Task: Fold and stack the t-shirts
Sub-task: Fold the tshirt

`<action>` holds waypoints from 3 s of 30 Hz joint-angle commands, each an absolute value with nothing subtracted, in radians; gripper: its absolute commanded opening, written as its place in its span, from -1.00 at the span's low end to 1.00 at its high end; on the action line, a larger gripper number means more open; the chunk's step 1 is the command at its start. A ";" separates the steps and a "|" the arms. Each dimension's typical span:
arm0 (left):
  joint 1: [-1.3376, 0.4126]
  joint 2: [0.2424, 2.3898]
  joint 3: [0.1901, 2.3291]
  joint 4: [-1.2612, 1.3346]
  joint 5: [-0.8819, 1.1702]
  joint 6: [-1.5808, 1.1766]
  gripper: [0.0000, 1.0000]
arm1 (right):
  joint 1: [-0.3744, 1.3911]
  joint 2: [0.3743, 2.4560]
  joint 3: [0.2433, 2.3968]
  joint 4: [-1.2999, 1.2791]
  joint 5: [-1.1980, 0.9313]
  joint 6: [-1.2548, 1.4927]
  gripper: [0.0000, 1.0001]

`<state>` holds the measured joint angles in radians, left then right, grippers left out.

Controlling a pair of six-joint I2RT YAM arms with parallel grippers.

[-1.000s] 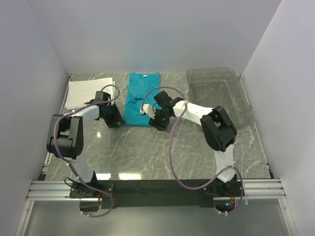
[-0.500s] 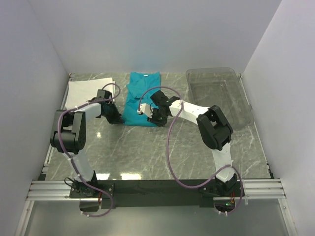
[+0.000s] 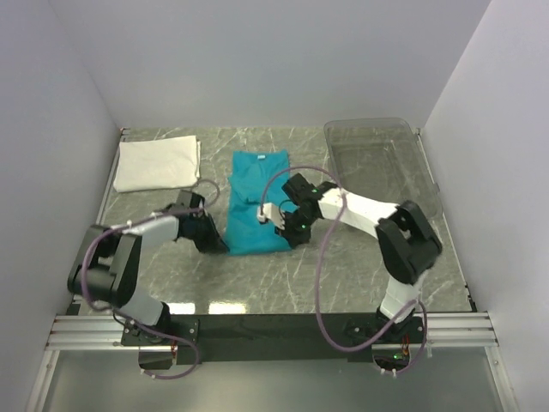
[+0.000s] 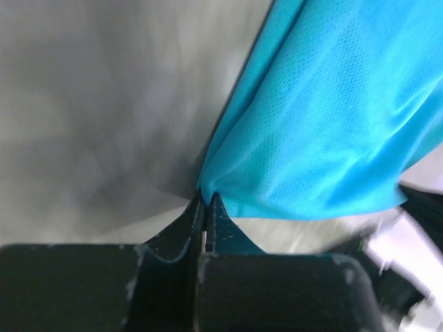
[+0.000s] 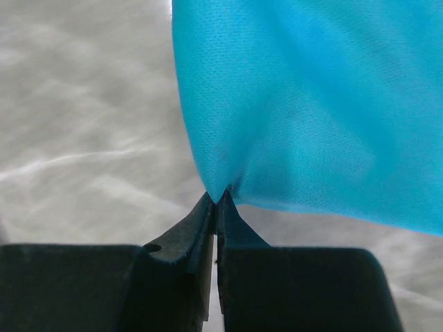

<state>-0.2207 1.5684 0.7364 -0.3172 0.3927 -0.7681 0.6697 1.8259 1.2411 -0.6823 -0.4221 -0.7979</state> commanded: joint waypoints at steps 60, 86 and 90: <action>-0.152 2.212 1.723 -0.126 0.603 -1.033 -0.99 | 0.351 2.153 1.964 -0.729 -0.480 -0.386 -1.00; -0.184 1.266 0.625 -0.466 0.703 -0.741 -0.99 | 0.732 1.535 1.036 -0.753 -0.606 -0.664 -1.00; -0.198 1.220 0.526 -0.495 0.667 -0.770 -0.92 | 0.735 1.555 1.000 -0.762 -0.557 -0.690 -1.00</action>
